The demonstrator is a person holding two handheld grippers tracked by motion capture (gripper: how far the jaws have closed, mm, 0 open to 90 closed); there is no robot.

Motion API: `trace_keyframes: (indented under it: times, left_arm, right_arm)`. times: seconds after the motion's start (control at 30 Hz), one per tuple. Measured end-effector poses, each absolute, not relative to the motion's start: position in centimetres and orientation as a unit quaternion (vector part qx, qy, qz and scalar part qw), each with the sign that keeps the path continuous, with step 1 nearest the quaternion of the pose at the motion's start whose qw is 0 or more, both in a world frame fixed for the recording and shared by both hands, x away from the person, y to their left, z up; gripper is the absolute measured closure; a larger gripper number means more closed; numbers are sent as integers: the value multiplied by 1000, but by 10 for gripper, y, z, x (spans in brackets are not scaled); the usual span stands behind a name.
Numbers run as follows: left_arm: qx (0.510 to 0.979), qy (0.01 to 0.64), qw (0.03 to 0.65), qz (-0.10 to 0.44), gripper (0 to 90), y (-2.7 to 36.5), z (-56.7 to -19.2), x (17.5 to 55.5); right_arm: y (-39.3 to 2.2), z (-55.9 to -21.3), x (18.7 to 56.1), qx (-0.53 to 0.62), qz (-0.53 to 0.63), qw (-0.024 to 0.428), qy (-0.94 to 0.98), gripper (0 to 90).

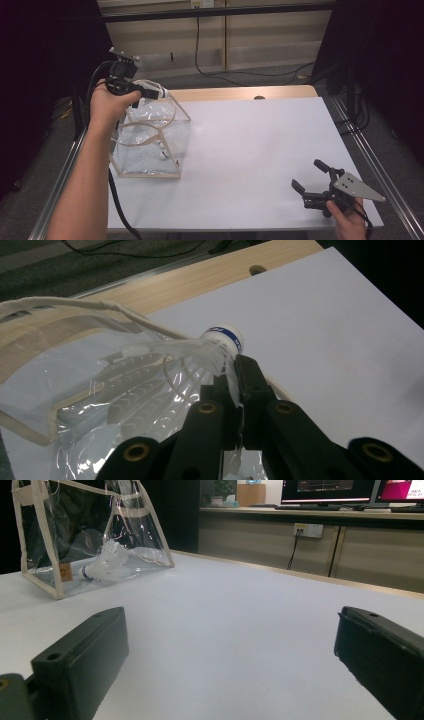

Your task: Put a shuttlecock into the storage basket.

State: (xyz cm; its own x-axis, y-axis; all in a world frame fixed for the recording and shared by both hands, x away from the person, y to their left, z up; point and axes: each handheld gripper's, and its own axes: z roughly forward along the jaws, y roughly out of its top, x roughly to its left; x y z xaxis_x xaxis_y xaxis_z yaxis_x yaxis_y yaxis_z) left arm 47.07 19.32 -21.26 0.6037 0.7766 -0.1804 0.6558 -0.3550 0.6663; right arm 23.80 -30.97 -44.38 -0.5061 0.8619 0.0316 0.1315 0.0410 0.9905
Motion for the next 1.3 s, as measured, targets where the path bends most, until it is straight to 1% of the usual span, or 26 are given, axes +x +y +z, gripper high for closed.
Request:
trace_keyframes:
  times: [0.4, 0.57, 1.3]
  left_arm:
    - [814, 454, 350, 92, 886, 202, -223, 474]
    - [820, 452, 340, 91, 885, 201, -227, 476]
    - [815, 467, 330, 94, 875, 201, -242, 486]
  right_arm:
    - [-310, -444, 238, 382, 577, 316, 649, 7]
    - [-310, -444, 237, 383, 577, 316, 649, 7]
    - [-312, -444, 238, 384, 575, 317, 649, 7]
